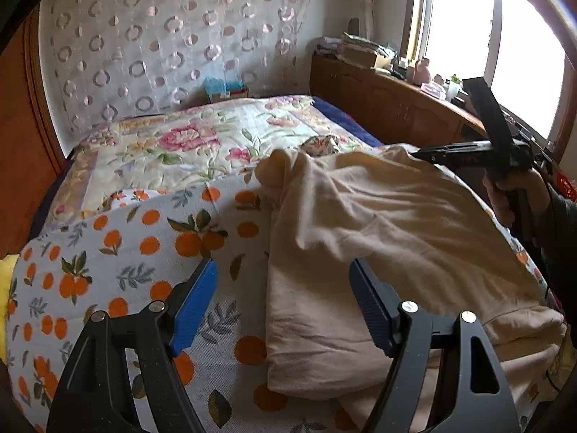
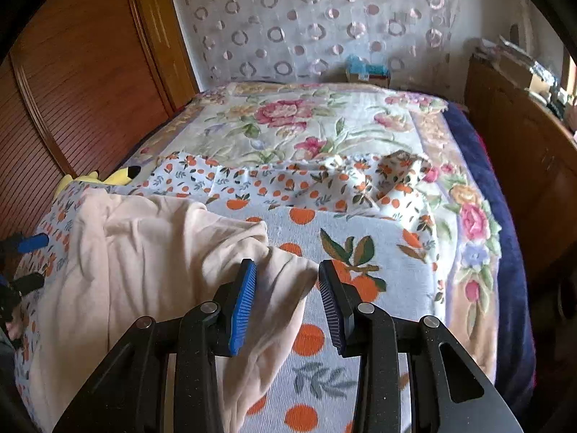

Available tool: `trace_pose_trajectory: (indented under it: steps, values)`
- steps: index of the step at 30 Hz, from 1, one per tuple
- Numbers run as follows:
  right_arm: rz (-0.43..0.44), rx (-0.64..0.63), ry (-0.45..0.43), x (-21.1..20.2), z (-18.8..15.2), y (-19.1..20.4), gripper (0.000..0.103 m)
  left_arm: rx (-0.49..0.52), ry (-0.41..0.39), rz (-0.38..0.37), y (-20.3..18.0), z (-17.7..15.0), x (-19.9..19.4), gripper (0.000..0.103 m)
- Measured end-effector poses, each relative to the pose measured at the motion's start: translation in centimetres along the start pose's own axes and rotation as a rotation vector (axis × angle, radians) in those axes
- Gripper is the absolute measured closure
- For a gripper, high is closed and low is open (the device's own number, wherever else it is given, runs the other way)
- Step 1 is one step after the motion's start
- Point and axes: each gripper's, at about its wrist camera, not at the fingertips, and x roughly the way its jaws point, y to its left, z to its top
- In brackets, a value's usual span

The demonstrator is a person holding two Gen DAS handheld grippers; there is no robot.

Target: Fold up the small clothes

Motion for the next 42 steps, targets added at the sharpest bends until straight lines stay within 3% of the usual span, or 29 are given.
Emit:
trace_pose_trajectory:
  steps: [3, 4, 5, 7, 10, 13, 18, 21, 24, 26, 28, 34, 42]
  values:
    - [-0.002, -0.019, 0.018, 0.5, 0.4, 0.2, 0.066, 0.007, 0.015, -0.011, -0.1, -0.3, 0.3, 0.027]
    - [0.01, -0.013, 0.02, 0.6, 0.5, 0.1, 0.075, 0.009, 0.017, -0.015, -0.2, -0.3, 0.4, 0.027]
    - [0.024, -0.011, 0.024, 0.6, 0.5, 0.1, 0.092, 0.01, 0.019, -0.019, -0.2, -0.4, 0.4, 0.027]
    - [0.029, -0.02, 0.019, 0.3, 0.7, 0.1, 0.098, 0.012, 0.025, -0.025, -0.3, -0.6, 0.6, 0.027]
    - [0.023, 0.002, -0.045, -1.1, 1.0, -0.3, 0.099, 0.018, 0.035, -0.027, -0.4, -0.8, 0.8, 0.027]
    - [-0.069, 0.061, -0.112, -2.7, 0.9, -1.5, 0.099, 0.019, 0.037, -0.028, -0.5, -0.9, 0.7, 0.027]
    - [-0.172, 0.093, -0.058, -1.7, 0.2, -2.7, 0.099, 0.007, 0.003, -0.026, -0.1, -0.8, -0.3, 0.027]
    - [-0.256, 0.066, -0.059, -2.1, 0.2, -2.1, 0.09, -0.001, -0.012, -0.01, 0.4, -0.7, -0.8, 0.027]
    - [-0.242, 0.026, -0.073, -3.3, 0.0, -0.2, 0.077, 0.001, -0.033, 0.025, 1.0, -0.6, -1.4, 0.027]
    - [-0.214, -0.024, -0.092, -4.4, -0.4, 1.9, 0.059, 0.003, -0.054, 0.052, 1.6, -0.4, -2.0, 0.027]
    - [-0.169, -0.06, -0.097, -5.5, -1.1, 4.1, 0.049, 0.002, -0.074, 0.075, 2.2, -0.3, -2.6, 0.027]
    - [0.003, -0.172, -0.07, -6.8, -3.4, 10.8, 0.049, -0.034, -0.124, 0.108, 4.6, 0.2, -4.8, 0.027]
    - [0.147, -0.274, 0.021, -4.1, -5.4, 16.9, 0.049, -0.084, -0.155, 0.114, 6.4, 0.0, -5.9, 0.027]
